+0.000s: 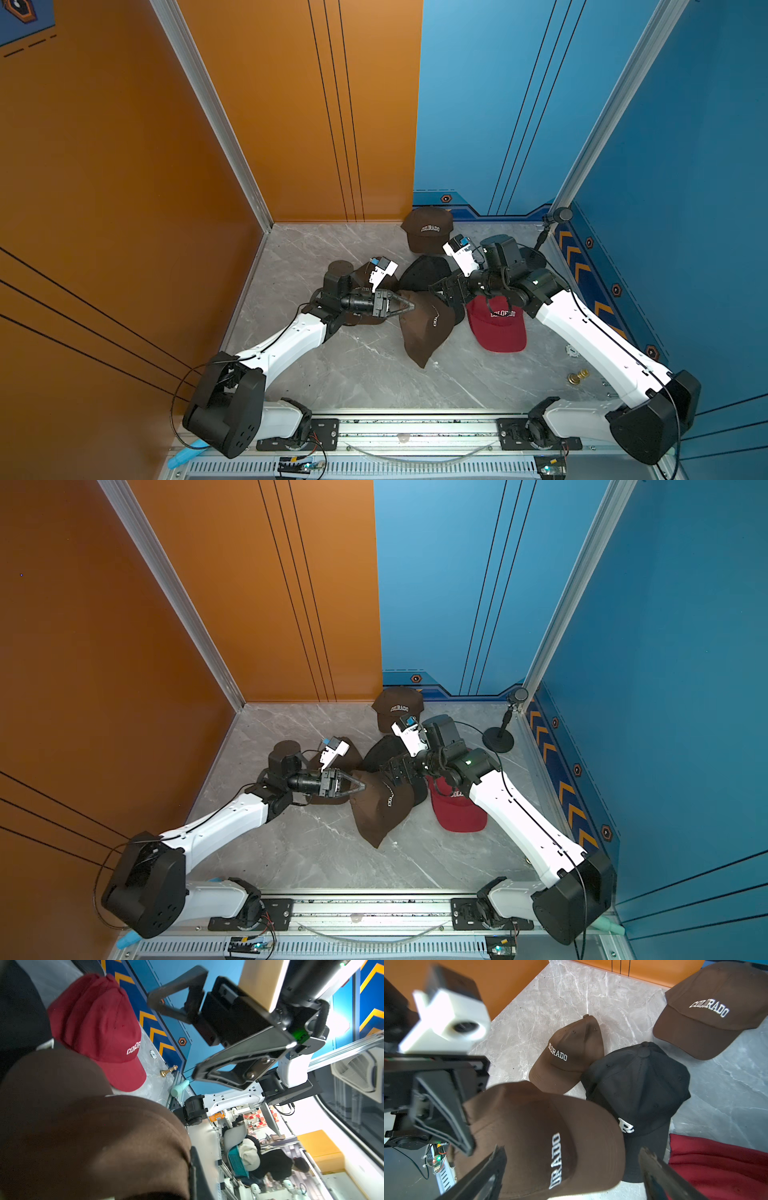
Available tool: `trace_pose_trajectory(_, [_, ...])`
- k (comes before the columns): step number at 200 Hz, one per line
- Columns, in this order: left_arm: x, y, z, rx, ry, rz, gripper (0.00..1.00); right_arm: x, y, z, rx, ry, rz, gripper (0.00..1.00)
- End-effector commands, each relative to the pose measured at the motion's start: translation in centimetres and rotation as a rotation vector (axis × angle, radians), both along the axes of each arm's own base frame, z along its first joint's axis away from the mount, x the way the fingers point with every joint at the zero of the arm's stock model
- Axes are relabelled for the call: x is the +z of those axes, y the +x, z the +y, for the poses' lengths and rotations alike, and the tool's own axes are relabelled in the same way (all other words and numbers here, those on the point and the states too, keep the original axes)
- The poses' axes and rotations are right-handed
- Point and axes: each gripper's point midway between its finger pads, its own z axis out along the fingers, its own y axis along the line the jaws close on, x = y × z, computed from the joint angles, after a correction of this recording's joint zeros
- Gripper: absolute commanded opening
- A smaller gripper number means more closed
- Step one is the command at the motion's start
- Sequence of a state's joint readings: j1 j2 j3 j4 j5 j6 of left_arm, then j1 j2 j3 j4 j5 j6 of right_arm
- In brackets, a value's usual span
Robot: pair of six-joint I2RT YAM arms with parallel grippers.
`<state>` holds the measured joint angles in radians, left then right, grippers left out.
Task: Stack the baseball caps by color
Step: Place the baseball cap at the center of the board.
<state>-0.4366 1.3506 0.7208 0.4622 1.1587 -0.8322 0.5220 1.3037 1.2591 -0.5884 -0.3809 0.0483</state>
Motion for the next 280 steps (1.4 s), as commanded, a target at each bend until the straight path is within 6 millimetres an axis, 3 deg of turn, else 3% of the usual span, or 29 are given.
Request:
trace_pose_trajectory(1, [1.2, -1.0, -0.4, -0.048, -0.064, -0.026, 0.00, -1.3, -0.2, -1.1, -0.021, -0.050, 0.019, 1.00])
trace_pose_trajectory(22, [-0.8, -0.8, -0.5, -0.028, -0.038, 0.022, 0.00, -1.5, -0.1, -1.0, -0.021, -0.050, 0.024, 1.00])
trace_pose_trajectory(81, [-10.1, 1.9, 1.5, 0.145, 0.101, 0.263, 0.00, -2.4, 0.1, -0.7, -0.014, -0.056, 0.045, 1.00])
trace_pose_trajectory(107, [-11.8, 2.3, 2.5, 0.182, 0.175, 0.289, 0.00, -2.7, 0.2, -0.7, -0.010, -0.061, 0.049, 1.00])
trace_pose_trajectory(131, [-13.1, 1.6, 4.3, 0.203, 0.380, 0.253, 0.00, -3.0, 0.3, -0.5, -0.004, -0.060, 0.056, 1.00])
trace_pose_trajectory(146, [-12.5, 1.7, 4.8, 0.214, 0.409, 0.232, 0.23, -3.2, 0.4, -0.3, 0.002, -0.057, 0.061, 1.00])
trace_pose_trajectory(167, [-12.2, 2.3, 5.7, 0.251, 0.429, 0.223, 0.65, -3.3, 0.4, 0.1, 0.016, -0.051, 0.067, 1.00])
trace_pose_trajectory(181, [-12.0, 2.7, 6.4, 0.282, 0.440, 0.219, 0.79, -3.5, 0.3, 0.2, 0.029, -0.056, 0.070, 1.00])
trace_pose_trajectory(206, [-10.9, 2.2, 7.8, 0.341, 0.478, 0.196, 0.85, -4.2, -0.9, 0.9, 0.087, -0.087, 0.063, 1.00])
trace_pose_trajectory(230, [-10.3, 1.3, 10.0, 0.455, 0.566, 0.152, 0.85, -5.4, -3.7, 3.5, 0.244, -0.165, -0.054, 1.00])
trace_pose_trajectory(255, [-12.6, -0.3, 13.6, 0.626, 0.734, 0.165, 0.85, -7.3, -7.2, 6.5, 0.462, -0.245, -0.267, 1.00])
trace_pose_trajectory(280, [-16.2, -2.4, 16.4, 0.778, 0.810, 0.237, 0.85, -7.7, -7.7, 7.6, 0.542, -0.251, -0.357, 1.00])
